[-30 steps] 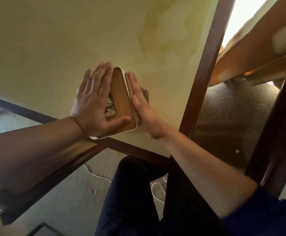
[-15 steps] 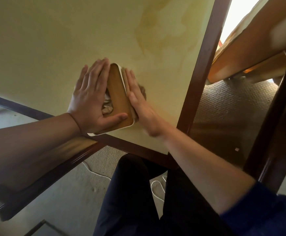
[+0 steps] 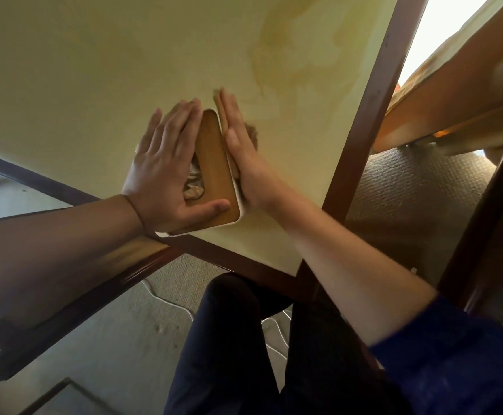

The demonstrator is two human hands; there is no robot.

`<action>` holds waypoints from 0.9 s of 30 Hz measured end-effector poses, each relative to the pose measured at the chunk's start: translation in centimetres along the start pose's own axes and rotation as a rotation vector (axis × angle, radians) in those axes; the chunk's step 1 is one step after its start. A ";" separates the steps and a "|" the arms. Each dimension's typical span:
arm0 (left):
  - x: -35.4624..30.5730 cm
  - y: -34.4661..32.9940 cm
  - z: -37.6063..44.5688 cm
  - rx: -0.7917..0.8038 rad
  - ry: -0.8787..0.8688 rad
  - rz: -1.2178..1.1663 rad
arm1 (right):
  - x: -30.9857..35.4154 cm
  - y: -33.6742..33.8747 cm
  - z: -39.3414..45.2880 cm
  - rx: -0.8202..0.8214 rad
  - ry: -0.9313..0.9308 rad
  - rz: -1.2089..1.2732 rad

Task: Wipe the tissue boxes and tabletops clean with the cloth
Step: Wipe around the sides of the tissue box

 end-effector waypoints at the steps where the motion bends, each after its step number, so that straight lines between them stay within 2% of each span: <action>1: 0.0 0.1 0.0 -0.002 -0.001 0.002 | 0.4 0.4 1.6 0.004 0.008 -0.012; 4: -0.2 0.2 0.0 -0.002 0.002 0.003 | 0.7 1.2 4.8 0.020 -0.001 -0.032; 7: -0.2 0.2 0.0 -0.004 0.008 -0.006 | 0.1 1.1 4.4 -0.008 -0.025 -0.004; 10: -0.2 0.2 -0.1 -0.007 0.006 -0.012 | -0.6 0.0 0.4 -0.036 -0.004 0.001; 16: 0.3 0.0 -0.1 0.003 0.024 0.007 | -3.0 -2.6 -8.6 -0.021 -0.050 0.183; 20: 0.2 0.0 0.0 0.063 0.011 0.014 | -2.7 -2.2 -7.2 -0.024 -0.037 0.178; 23: 0.5 1.0 0.0 0.134 0.028 -0.086 | -1.9 -1.3 -4.2 -0.029 -0.025 0.127; 25: 1.0 2.1 -0.4 0.061 0.203 -0.156 | -1.7 -1.0 -2.8 -0.045 -0.016 0.122; 27: 1.6 2.8 -2.1 -0.139 0.608 -0.271 | -1.8 -0.9 -2.3 -0.058 -0.016 0.126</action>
Point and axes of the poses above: each hand's wrist, its own z-axis towards the middle knuckle, its own y-axis out of the back of the hand, x = y × z, the point moved 8 cm from there along z, towards the middle knuckle, and after that the axes turned 1 degree about -z, right-handed, at the moved point
